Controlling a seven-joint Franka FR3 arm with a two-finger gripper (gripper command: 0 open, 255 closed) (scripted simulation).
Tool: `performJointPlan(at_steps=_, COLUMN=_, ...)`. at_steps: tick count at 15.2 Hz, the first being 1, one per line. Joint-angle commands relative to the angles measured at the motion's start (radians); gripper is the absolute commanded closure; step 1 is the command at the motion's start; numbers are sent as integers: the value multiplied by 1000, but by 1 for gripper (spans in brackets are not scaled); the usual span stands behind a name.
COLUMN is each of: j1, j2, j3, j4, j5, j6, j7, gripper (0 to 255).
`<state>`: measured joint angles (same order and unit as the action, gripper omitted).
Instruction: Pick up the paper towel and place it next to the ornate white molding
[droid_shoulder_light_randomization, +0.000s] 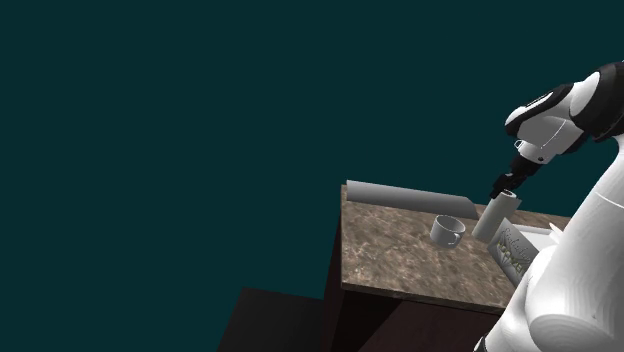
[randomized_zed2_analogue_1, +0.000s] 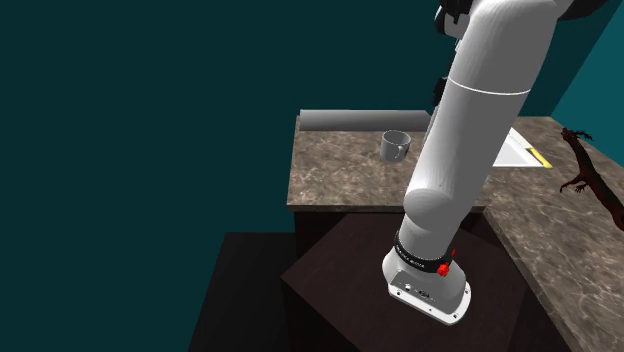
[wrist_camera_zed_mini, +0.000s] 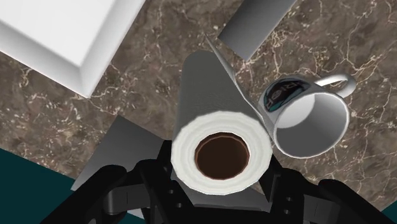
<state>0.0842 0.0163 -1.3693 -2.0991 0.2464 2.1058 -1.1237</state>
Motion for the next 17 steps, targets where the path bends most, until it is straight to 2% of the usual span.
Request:
performJointPlan(at_steps=1, j1=0, j2=0, j3=0, j4=0, j5=0, j6=0, j7=0, gripper=255)
performJointPlan(at_steps=2, j1=0, j2=0, j3=0, j4=0, j5=0, j6=0, j7=0, gripper=0)
performJointPlan(at_steps=7, j1=0, j2=0, j3=0, j4=0, j5=0, j6=0, j7=0, gripper=0)
performJointPlan(at_steps=8, j1=15, j2=-68, j3=-2, j4=16, j5=-80, j6=-19, j7=57, gripper=0)
performJointPlan(at_steps=9, j1=9, j2=-124, j3=16, j4=35, j5=-144, j6=-45, j7=103, gripper=0)
performJointPlan(at_steps=11, j1=-33, j2=-177, j3=70, j4=74, j5=-202, j6=-100, j7=145, gripper=0)
performJointPlan(at_steps=17, j1=-38, j2=-174, j3=73, j4=74, j5=-199, j6=-100, j7=143, gripper=0)
